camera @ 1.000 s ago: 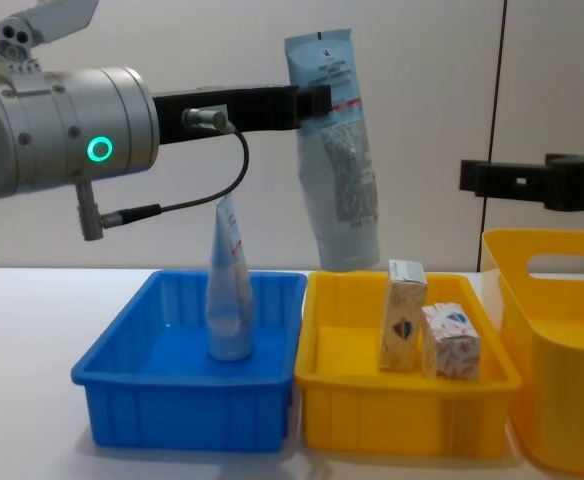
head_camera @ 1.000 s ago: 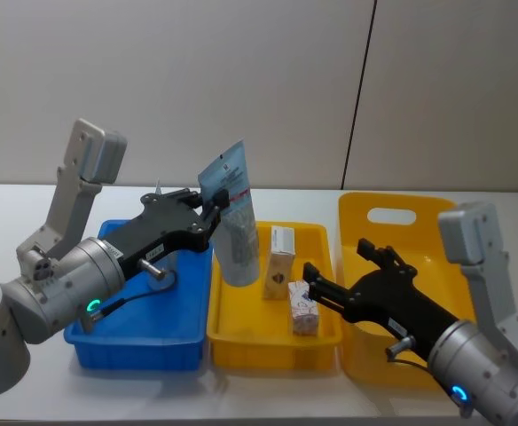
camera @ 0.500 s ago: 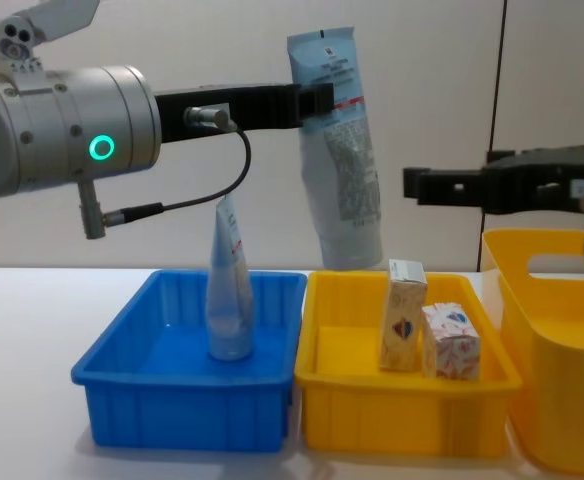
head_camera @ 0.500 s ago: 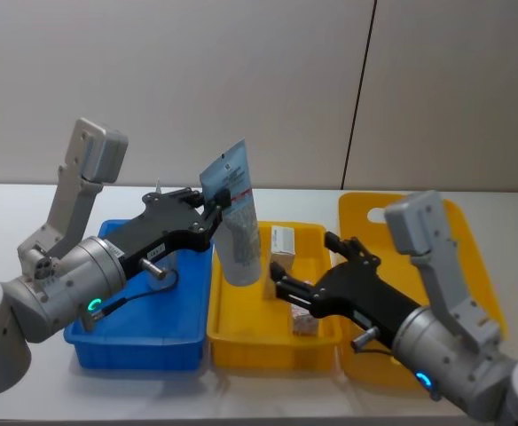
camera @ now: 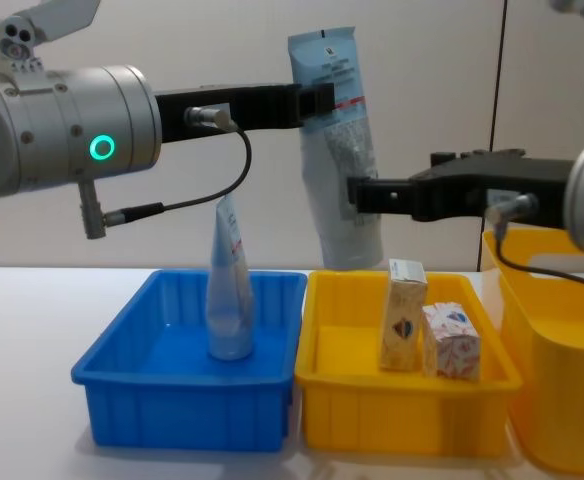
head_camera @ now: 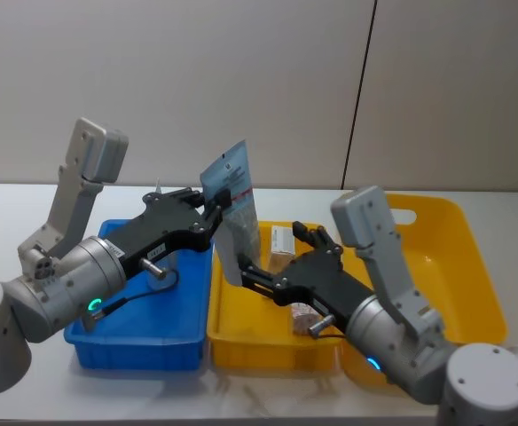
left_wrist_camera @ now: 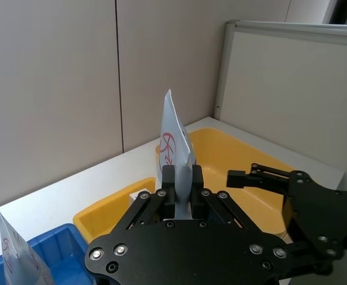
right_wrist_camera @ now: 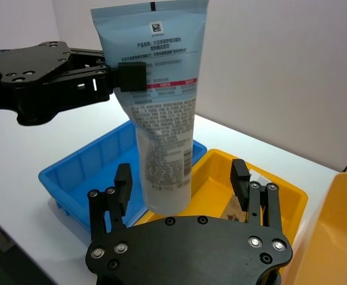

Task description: Bimanual collaborative sorting of washing and personal care products

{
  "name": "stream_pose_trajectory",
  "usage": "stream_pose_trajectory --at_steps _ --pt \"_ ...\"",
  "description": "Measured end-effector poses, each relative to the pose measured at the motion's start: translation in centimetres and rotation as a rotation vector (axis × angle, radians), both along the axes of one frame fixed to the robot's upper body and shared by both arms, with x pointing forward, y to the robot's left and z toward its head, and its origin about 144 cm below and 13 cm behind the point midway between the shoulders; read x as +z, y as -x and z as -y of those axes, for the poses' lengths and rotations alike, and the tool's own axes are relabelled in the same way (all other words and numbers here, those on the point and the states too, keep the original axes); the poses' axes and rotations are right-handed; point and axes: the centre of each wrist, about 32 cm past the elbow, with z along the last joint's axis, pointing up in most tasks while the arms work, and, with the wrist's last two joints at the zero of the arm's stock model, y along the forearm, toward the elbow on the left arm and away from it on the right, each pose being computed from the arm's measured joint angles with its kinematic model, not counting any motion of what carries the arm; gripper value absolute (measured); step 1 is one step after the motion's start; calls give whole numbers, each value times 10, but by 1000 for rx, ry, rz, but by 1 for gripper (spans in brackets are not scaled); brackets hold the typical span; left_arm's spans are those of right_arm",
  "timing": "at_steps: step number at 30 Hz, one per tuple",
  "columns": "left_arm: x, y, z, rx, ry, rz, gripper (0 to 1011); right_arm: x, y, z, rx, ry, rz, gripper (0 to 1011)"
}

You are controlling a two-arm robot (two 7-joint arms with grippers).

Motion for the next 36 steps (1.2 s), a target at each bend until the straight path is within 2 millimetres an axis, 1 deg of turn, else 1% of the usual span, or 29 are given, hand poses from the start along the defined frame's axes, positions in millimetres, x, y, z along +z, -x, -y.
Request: stream_pose_trajectory --at_steps 15,25,28,29,30,31,33,35,36 --pt "0 0 0 0 0 0 125 -7 -22 -31 -33 6 1 1003" --pt "0 0 0 0 0 0 125 -9 -31 -41 -48 10 -3 1002" --pt "0 0 0 0 0 0 125 -10 -33 -44 -49 10 -4 933" --pt "0 0 0 0 0 0 125 -10 -33 -44 -49 10 -4 933" --pt "0 0 0 0 0 0 125 -10 -33 -45 -51 11 -5 871" --pt "0 0 0 0 0 0 125 -10 -34 -45 -51 12 -5 860" --pt "0 0 0 0 0 0 125 -10 -34 -46 -52 12 -5 782" --pt "0 0 0 0 0 0 125 -10 -35 -47 -52 12 -6 741" --pt "0 0 0 0 0 0 125 -10 -35 -47 -52 12 -6 702"
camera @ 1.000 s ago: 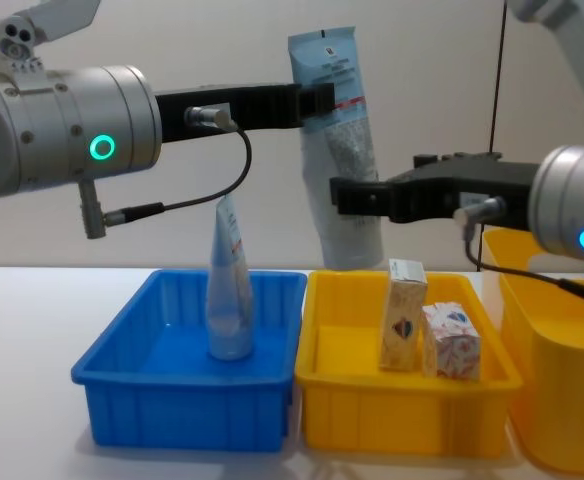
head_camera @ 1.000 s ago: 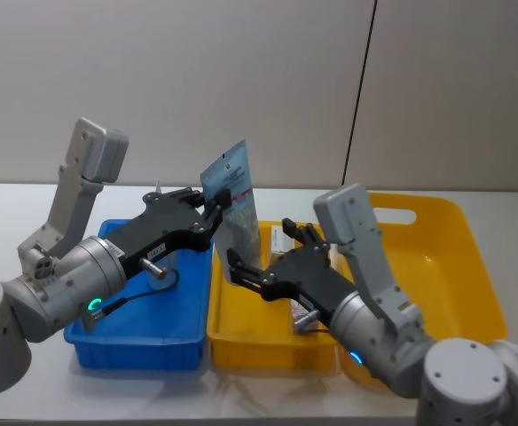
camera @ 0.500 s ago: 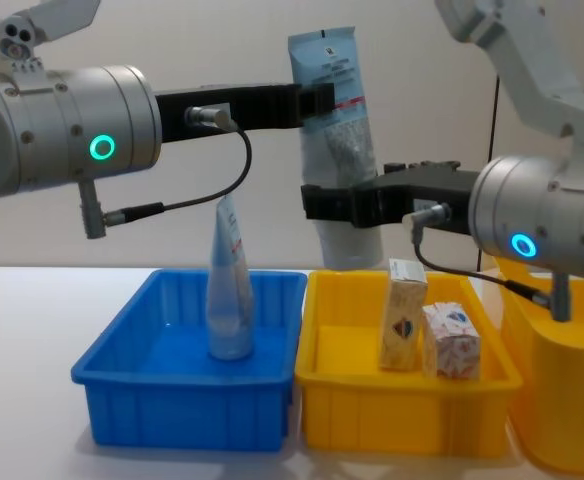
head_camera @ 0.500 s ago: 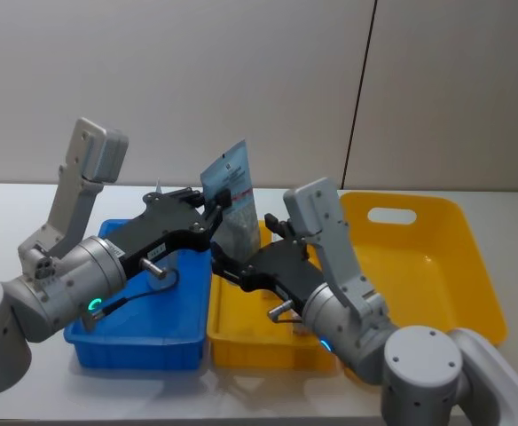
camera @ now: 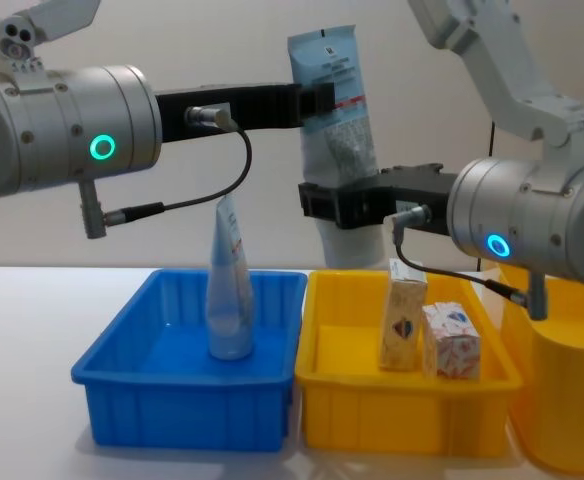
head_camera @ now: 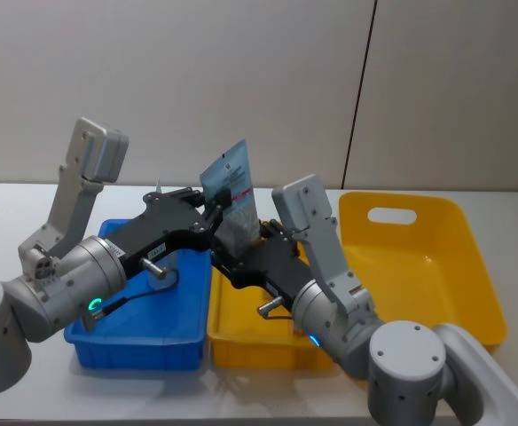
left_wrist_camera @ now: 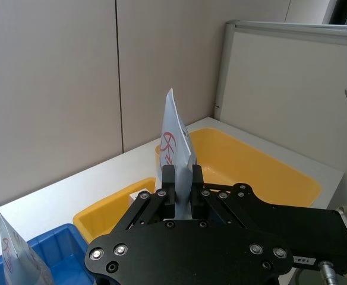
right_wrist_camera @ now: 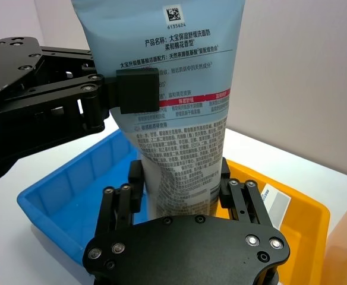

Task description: Bimanual collaborative sorting of washing and personal care products

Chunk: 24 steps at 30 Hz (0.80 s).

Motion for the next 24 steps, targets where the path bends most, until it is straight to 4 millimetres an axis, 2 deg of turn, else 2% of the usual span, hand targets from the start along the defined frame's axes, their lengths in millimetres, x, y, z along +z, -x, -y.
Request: stream_pose_trajectory --at_steps 5,8,9,12,20,23,24 --pt "0 0 0 0 0 0 125 0 -1 -1 0 0 0 550" --pt "0 0 0 0 -1 0 125 0 -1 -2 -2 0 0 503" --pt "0 0 0 0 -1 0 125 0 -1 -2 -2 1 0 452" --pt "0 0 0 1 -1 0 126 0 -2 -2 -3 1 0 389" --pt "0 0 0 1 -1 0 133 0 -2 -3 -4 1 -1 297" --pt "0 0 0 0 0 0 176 0 -2 -3 -5 1 -1 270" --pt "0 0 0 0 0 0 226 0 -2 -3 -6 1 -2 270"
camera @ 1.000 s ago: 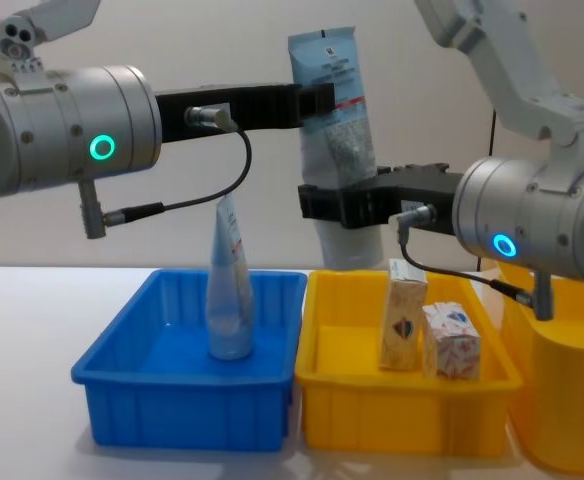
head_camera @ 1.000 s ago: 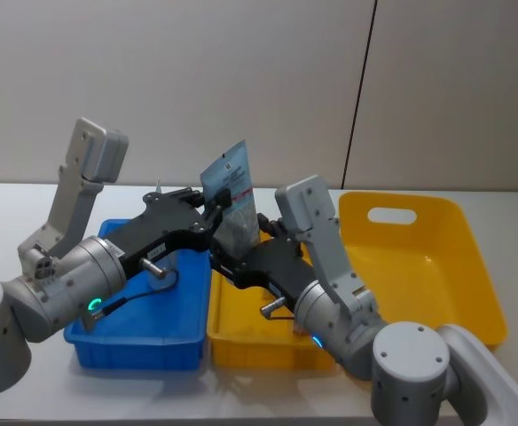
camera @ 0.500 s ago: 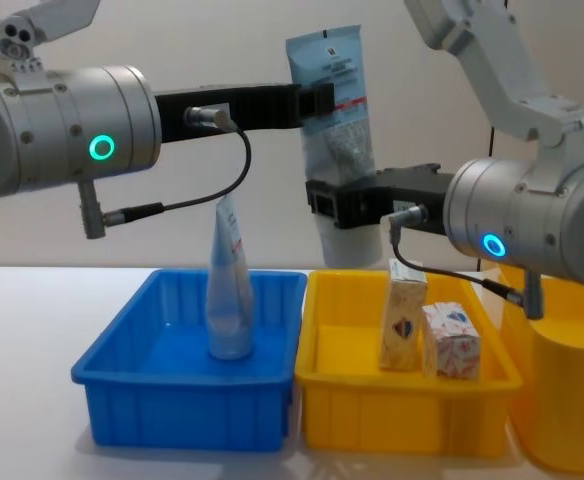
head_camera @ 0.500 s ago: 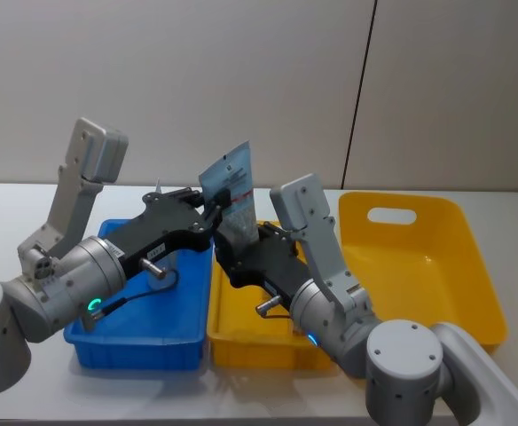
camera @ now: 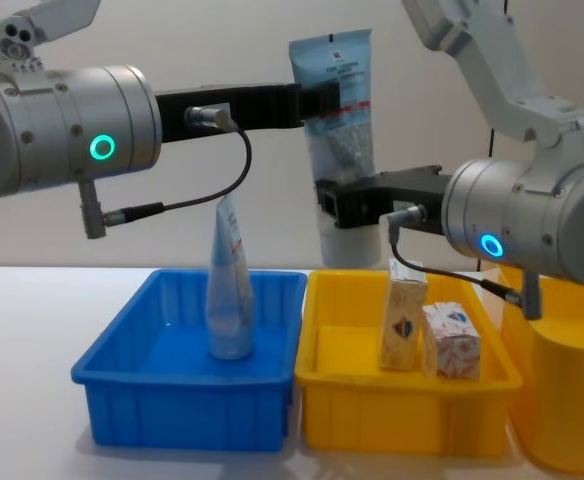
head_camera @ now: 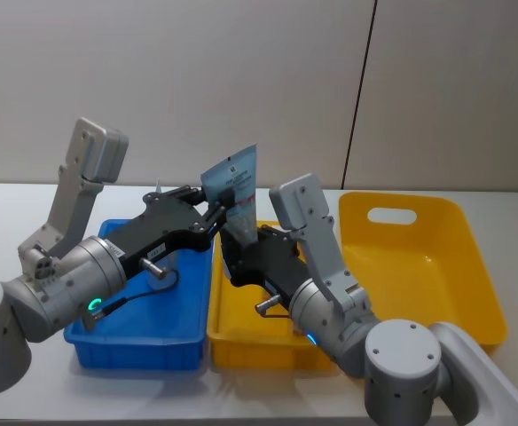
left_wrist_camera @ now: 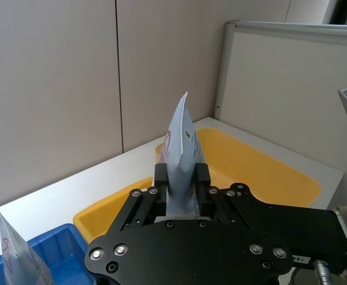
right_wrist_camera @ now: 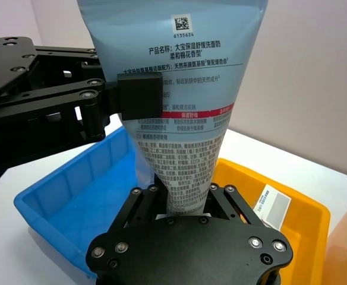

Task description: Bimanual collaborative sorting of washing and personal care products

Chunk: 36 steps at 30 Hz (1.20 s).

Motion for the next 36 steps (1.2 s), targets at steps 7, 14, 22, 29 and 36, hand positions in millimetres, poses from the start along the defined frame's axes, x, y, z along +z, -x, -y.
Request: stream_pose_trajectory --at_steps 7,14,22,29,36 --pt "0 0 0 -1 0 0 431 0 1 0 -21 -2 -3 204" --pt "0 0 0 0 0 0 661 1 0 2 -82 -8 19 177" --pt "0 0 0 0 0 0 904 2 -4 8 -174 -18 71 177" --pt "0 0 0 0 0 0 1001 5 -8 19 -269 -33 121 177" --pt "0 0 0 0 0 0 1001 14 -10 36 -373 -57 161 177"
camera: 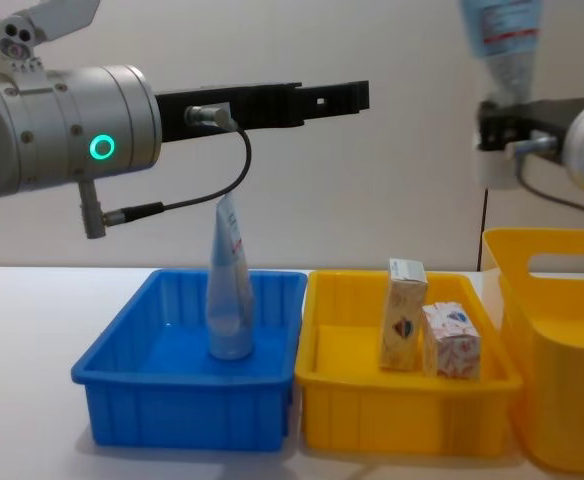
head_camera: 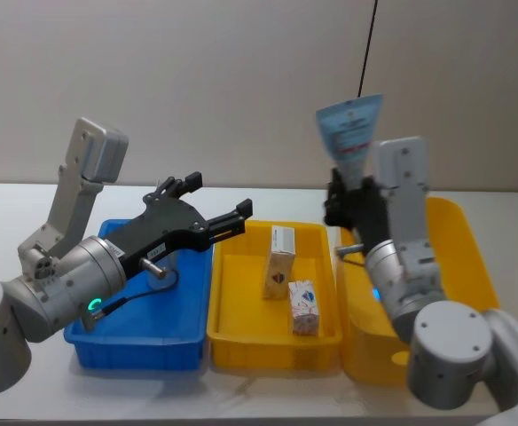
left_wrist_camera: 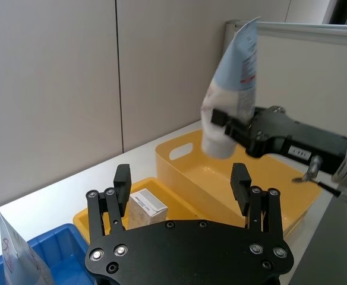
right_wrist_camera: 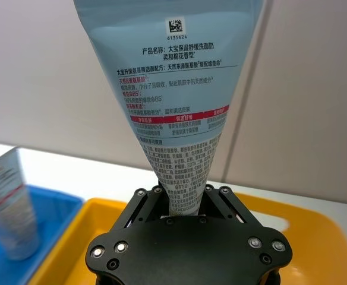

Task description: Bimanual collaborative sorting of washing and personal care products

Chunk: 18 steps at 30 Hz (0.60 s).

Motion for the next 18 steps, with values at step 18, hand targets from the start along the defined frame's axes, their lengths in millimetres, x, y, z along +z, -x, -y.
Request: stream_pose_trajectory --at_steps 18 --pt "0 0 0 0 0 0 1001 21 17 62 -211 -19 -53 169"
